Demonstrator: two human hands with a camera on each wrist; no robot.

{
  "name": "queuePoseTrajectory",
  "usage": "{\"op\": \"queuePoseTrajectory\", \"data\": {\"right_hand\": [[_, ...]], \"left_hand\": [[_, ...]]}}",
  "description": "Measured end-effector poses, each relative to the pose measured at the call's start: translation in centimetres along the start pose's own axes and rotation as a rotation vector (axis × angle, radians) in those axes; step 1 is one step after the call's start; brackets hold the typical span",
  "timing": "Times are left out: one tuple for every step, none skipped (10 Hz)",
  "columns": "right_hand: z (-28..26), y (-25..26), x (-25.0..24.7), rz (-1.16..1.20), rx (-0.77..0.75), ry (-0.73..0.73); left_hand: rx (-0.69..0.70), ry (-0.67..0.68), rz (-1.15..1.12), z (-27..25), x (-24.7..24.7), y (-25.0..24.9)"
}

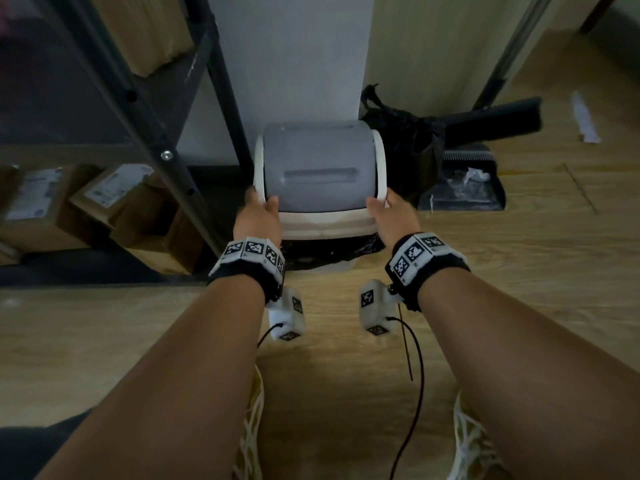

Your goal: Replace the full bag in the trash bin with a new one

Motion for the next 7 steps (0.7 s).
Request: {"op": "queuePoseTrajectory", "data": {"right_hand": [[1.5, 0.7, 0.3, -0.021, -0.007, 0.006], [3.2, 1.4, 0.6, -0.037, -0.026, 0.001], [4.2, 1.4, 0.9, -0.034, -0.027, -0.010], [4.5, 1.1, 1.0, -0.028, -0.026, -0.020], [4.4, 1.3, 0.7, -0.072, 0.010, -0.006], [3.7, 2.1, -0.5, -0.100, 0.032, -0.014], [2.0, 4.1, -2.3, -0.254, -0.057, -0.072]], "left_hand": [[0.002, 0.005, 0.002, 1.8, 0.4, -0.3], [-0.005, 0.018, -0.037, 3.6, 0.7, -0.8], [-0.001, 0.018, -0.041, 4.1, 0.8, -1.0], [-0.010, 0.039, -0.008, 3.9, 0.7, -1.2], [0.003, 0.102, 0.066, 3.4, 0.3, -1.5], [0.051, 0.125, 0.167, 2.0, -0.9, -2.5], [0.170, 0.112, 0.277, 0.4, -2.8, -3.7]]}}
Point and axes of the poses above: each hand's wrist, its own z-axis towards the middle knuckle, its own x-axis out of the palm, y = z × x, the point moved 7 cm from there along z, towards the middle knuckle, and after that the axes turned 7 degrees about x, right-handed, at the moved point
